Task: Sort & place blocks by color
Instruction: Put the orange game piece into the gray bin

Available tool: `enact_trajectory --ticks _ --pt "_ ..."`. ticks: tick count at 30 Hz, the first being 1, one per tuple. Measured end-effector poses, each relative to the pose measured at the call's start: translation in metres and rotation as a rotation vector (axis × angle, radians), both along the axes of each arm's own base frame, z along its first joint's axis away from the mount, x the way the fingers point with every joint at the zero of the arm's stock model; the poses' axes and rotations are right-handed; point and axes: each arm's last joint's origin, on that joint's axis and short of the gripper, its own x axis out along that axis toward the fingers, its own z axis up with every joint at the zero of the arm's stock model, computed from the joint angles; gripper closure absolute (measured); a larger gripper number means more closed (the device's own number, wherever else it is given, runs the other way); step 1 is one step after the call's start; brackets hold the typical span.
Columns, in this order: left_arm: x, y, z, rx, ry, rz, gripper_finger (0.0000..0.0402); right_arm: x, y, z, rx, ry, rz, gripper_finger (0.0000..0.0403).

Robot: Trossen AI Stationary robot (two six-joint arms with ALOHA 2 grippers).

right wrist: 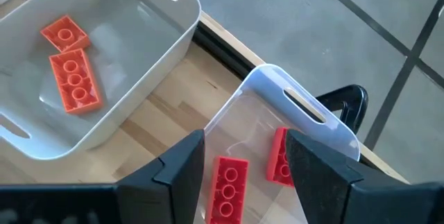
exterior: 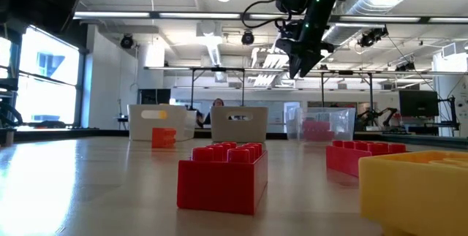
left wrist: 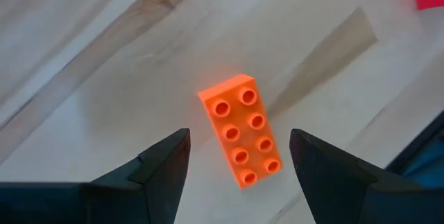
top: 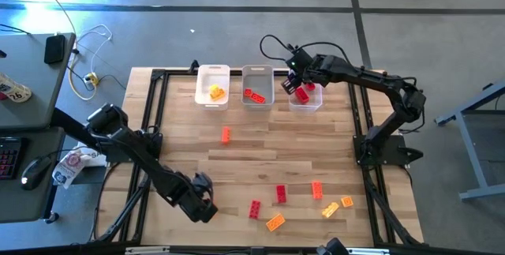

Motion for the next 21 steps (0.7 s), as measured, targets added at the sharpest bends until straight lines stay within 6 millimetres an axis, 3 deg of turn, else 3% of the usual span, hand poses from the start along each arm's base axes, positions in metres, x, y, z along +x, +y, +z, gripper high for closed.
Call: enact_trajectory --ticks 12,21 --pt "0.008 -0.007 -0.032 0.003 0.085 0.016 0.0165 0.000 0.000 0.000 0.008 -0.009 -0.005 0.0215" --pt "0.007 -0.006 -0.040 0.060 0.121 -0.020 0.0169 0.002 0.004 -0.001 0.074 -0.045 0.044 0.0215"
